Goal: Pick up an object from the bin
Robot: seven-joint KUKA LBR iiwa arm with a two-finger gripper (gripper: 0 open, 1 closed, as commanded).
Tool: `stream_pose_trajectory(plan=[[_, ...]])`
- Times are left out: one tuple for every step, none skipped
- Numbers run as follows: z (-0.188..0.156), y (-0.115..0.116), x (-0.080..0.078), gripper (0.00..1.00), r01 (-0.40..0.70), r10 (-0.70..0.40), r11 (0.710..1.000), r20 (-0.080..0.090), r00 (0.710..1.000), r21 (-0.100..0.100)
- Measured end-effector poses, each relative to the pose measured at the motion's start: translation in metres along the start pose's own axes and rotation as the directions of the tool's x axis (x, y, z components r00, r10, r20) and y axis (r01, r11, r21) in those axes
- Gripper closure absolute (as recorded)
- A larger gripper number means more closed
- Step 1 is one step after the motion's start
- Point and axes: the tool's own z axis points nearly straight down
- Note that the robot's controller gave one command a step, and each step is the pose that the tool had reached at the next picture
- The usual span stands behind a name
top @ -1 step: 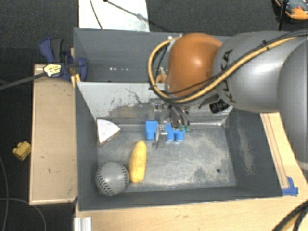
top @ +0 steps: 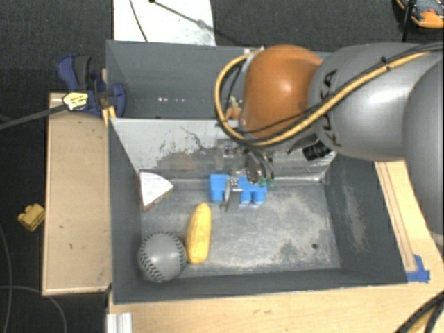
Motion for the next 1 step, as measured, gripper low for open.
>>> stream_pose_trajectory(plan=[[0.0483,0.0159,0.0185,0.0,0.226,-0.226,0.974,0.005,0.974,0.001]])
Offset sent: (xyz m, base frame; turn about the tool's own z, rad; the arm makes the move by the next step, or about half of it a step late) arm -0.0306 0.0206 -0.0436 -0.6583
